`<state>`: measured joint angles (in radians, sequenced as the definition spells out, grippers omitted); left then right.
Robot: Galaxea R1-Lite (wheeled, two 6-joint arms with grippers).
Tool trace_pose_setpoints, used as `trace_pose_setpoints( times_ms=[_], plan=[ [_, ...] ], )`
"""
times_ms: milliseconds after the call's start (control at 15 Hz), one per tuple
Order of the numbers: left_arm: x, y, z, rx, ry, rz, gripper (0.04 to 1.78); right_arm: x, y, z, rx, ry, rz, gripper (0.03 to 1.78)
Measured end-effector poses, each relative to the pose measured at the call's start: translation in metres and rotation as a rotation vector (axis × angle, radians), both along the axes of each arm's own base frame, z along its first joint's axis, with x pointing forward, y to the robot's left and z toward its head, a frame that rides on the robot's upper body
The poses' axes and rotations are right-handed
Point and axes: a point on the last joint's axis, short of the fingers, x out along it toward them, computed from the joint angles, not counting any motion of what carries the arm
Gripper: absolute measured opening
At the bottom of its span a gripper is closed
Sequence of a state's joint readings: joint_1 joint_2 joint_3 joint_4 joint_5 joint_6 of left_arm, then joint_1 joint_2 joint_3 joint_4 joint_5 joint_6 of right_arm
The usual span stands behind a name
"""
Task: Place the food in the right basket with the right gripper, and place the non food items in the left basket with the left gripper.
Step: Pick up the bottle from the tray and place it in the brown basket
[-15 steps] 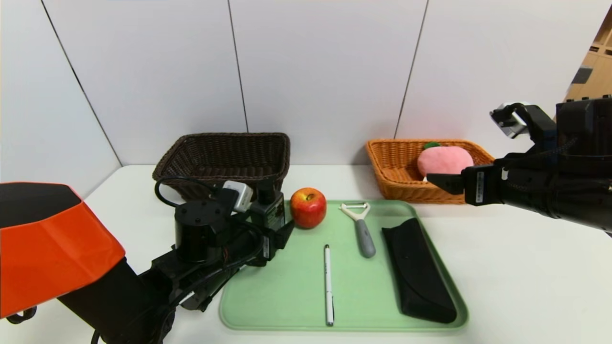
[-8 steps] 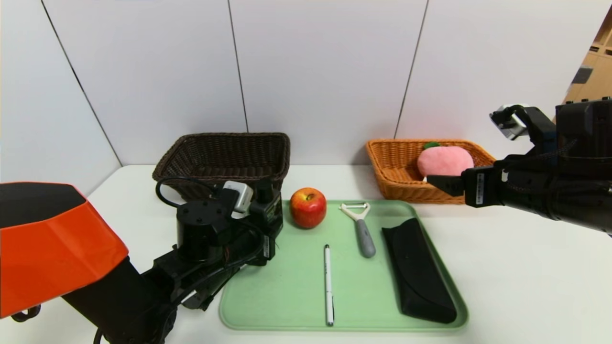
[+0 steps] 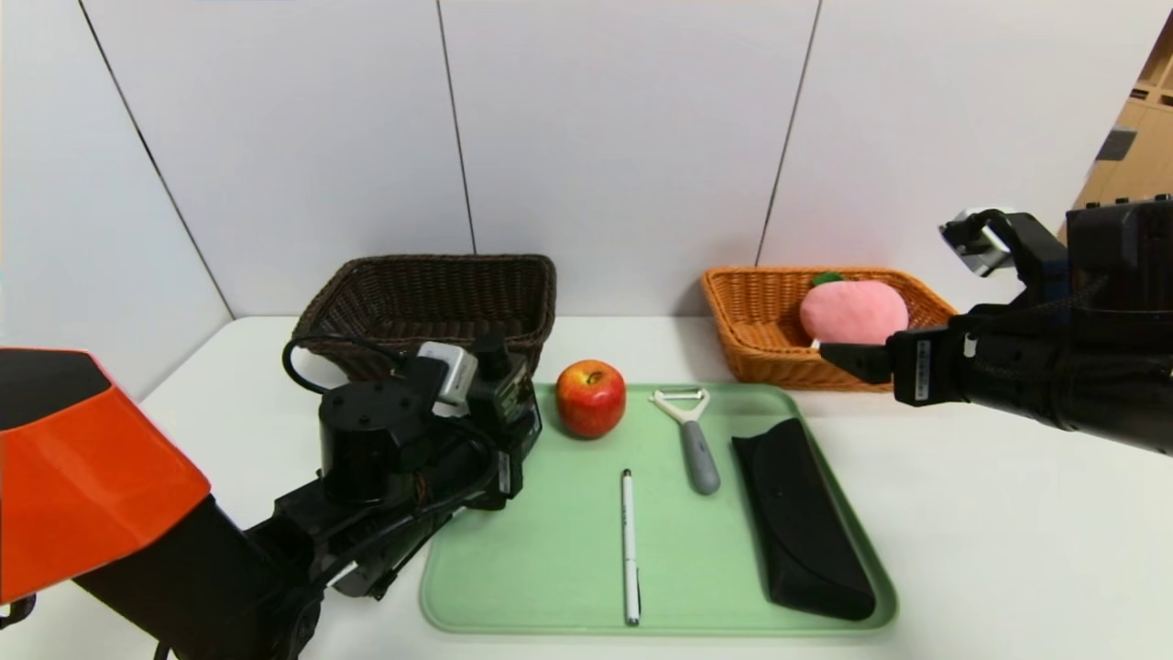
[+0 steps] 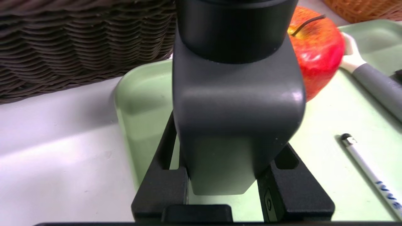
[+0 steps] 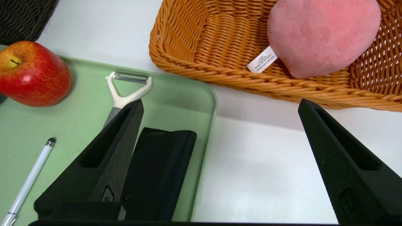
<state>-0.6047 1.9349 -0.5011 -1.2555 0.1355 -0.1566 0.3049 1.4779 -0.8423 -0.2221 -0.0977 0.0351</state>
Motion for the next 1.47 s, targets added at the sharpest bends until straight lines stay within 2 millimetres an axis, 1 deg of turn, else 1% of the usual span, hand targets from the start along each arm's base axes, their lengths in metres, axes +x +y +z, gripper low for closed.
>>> trace_pose_setpoints(
  times_ms=[267,333,400,467,533,667,733,800,867,933,1000,1133,1267,1467],
  plan=[
    [-0.020,-0.006,0.017,-0.029,0.007,-0.053,0.59,-0.003,-0.001,-0.003,0.001,0.010,-0.003,1.70],
    [-0.025,-0.008,0.025,-0.048,0.012,-0.066,0.59,-0.003,-0.001,-0.003,0.007,0.010,-0.006,1.70],
    [-0.030,-0.009,0.039,-0.075,0.012,-0.077,0.59,-0.004,-0.001,-0.002,0.010,0.010,-0.007,1.70],
    [-0.033,-0.010,0.056,-0.108,0.005,-0.082,0.59,-0.004,-0.001,-0.002,0.012,0.010,-0.008,1.70],
    [-0.032,-0.009,0.078,-0.145,-0.015,-0.077,0.59,-0.004,-0.001,-0.002,0.013,0.010,-0.008,1.70],
    [-0.024,0.004,0.125,-0.182,-0.048,-0.022,0.59,-0.004,-0.001,-0.002,0.013,0.009,-0.008,1.70],
    [-0.017,0.018,0.145,-0.187,-0.059,0.033,0.59,-0.004,-0.001,-0.002,0.014,0.010,-0.009,1.70],
    [-0.007,0.036,0.161,-0.185,-0.064,0.103,0.59,-0.004,-0.001,-0.002,0.015,0.011,-0.009,1.70],
    [0.002,0.053,0.170,-0.176,-0.067,0.170,0.59,-0.004,-0.001,-0.002,0.016,0.011,-0.009,1.70],
    [0.013,0.070,0.177,-0.162,-0.075,0.228,0.59,-0.004,-0.001,-0.002,0.016,0.011,-0.010,1.70],
    [0.026,0.085,0.179,-0.140,-0.081,0.275,0.59,-0.004,-0.001,-0.003,0.019,0.013,-0.013,1.70],
    [0.049,0.105,0.176,-0.111,-0.082,0.338,0.59,-0.003,-0.001,-0.002,0.044,0.016,-0.022,1.70],
    [0.072,0.116,0.168,-0.097,-0.066,0.370,0.59,-0.003,-0.001,-0.002,0.047,0.018,-0.024,1.70],
    [0.099,0.120,0.147,-0.079,-0.013,0.379,0.59,-0.003,-0.001,-0.003,0.053,0.023,-0.029,1.70]
  ],
)
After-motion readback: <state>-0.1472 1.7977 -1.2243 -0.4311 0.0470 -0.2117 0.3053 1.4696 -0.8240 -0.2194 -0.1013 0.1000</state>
